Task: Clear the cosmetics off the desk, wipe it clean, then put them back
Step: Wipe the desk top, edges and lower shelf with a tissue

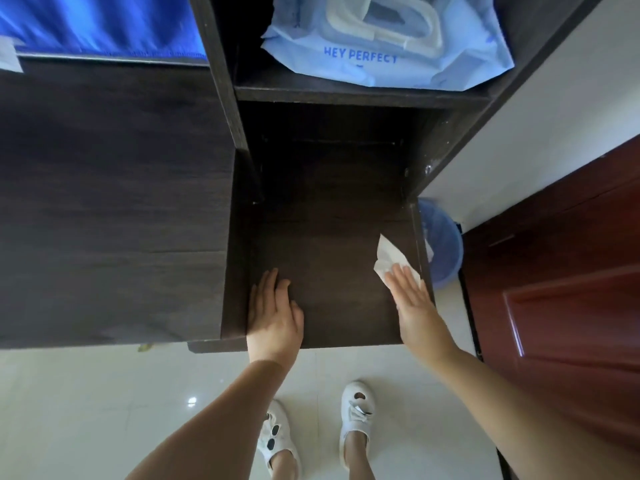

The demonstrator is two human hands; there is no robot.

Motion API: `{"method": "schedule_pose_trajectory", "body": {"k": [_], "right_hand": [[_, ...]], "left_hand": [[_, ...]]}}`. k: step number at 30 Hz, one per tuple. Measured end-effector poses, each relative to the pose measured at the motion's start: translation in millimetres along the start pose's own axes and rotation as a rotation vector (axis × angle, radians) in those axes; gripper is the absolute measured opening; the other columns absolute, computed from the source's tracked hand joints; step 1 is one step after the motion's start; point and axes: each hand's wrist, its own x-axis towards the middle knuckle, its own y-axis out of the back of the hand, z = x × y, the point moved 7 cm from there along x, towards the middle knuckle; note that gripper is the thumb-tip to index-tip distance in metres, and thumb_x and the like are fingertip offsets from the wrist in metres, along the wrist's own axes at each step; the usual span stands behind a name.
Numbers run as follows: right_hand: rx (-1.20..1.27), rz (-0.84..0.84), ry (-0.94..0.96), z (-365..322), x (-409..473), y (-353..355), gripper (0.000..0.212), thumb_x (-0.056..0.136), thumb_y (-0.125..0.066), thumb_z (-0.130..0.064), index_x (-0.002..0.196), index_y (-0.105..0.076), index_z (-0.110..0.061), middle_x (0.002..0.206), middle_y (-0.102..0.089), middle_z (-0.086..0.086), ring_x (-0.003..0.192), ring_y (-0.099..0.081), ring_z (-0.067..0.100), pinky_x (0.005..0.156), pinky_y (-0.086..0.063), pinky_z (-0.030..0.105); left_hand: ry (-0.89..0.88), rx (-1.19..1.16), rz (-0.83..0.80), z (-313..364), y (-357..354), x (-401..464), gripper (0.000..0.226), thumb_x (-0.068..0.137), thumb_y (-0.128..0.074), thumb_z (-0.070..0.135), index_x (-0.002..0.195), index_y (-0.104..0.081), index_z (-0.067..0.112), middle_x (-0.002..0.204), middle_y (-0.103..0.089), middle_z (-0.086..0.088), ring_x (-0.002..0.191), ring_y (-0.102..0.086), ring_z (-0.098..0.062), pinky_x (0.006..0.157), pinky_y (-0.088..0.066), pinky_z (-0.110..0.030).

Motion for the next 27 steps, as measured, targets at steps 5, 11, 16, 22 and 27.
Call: {"method": "schedule_pose_trajectory", "body": {"k": [5, 11, 16, 22, 27], "right_hand": [[0.075, -0.189, -0.101, -17.1, -25.7, 33.5, 0.065, 0.086, -0.040, 0.015, 0.143, -0.031, -0.015, 0.152, -0.030, 0.008, 0.138, -0.031, 0.024, 0.109, -0.034, 0.031], [0.305, 0.051, -0.362, -25.7, -62.4, 139.2, 0.041, 0.093, -0.046, -0.004, 0.133, -0.044, -0.013, 0.120, -0.055, 0.009, 0.112, -0.055, 0.024, 0.088, -0.040, 0.024], [0.268, 0.190, -0.422, -8.3, -101.9, 203.0, 0.015, 0.092, -0.046, -0.012, 0.093, -0.060, -0.007, 0.088, -0.064, 0.015, 0.078, -0.058, 0.028, 0.067, -0.042, 0.033], [0.294, 0.343, -0.476, 28.3, -130.7, 247.0, 0.032, 0.092, -0.055, -0.021, 0.063, -0.047, -0.010, 0.057, -0.054, 0.010, 0.056, -0.041, 0.020, 0.052, -0.029, 0.025], [0.341, 0.365, -0.502, 78.7, -121.6, 258.7, 0.039, 0.094, -0.049, -0.029, 0.071, -0.052, 0.001, 0.072, -0.063, 0.020, 0.065, -0.053, 0.033, 0.062, -0.038, 0.037]], "left_hand": [[0.085, -0.011, -0.275, 14.6, 18.0, 4.2, 0.043, 0.093, -0.040, 0.016, 0.135, -0.035, 0.011, 0.152, -0.017, -0.007, 0.139, -0.017, -0.024, 0.112, -0.025, -0.038], [-0.100, -0.092, -0.340, 92.3, 78.8, 1.2, 0.045, 0.094, -0.038, 0.015, 0.138, -0.032, 0.015, 0.143, -0.035, -0.006, 0.131, -0.033, -0.022, 0.105, -0.036, -0.036], [-0.295, -0.081, -0.334, 157.4, 111.5, 4.3, 0.043, 0.096, -0.035, 0.019, 0.139, -0.033, 0.015, 0.144, -0.035, -0.004, 0.132, -0.032, -0.021, 0.106, -0.034, -0.034], [-0.457, -0.118, -0.310, 225.0, 124.9, 16.1, 0.040, 0.095, -0.038, 0.019, 0.135, -0.038, 0.014, 0.137, -0.042, -0.006, 0.124, -0.039, -0.021, 0.100, -0.038, -0.033], [-0.456, -0.096, -0.314, 270.2, 97.8, 33.2, 0.037, 0.096, -0.038, 0.020, 0.132, -0.040, 0.015, 0.135, -0.044, -0.004, 0.122, -0.041, -0.020, 0.098, -0.040, -0.032]]}}
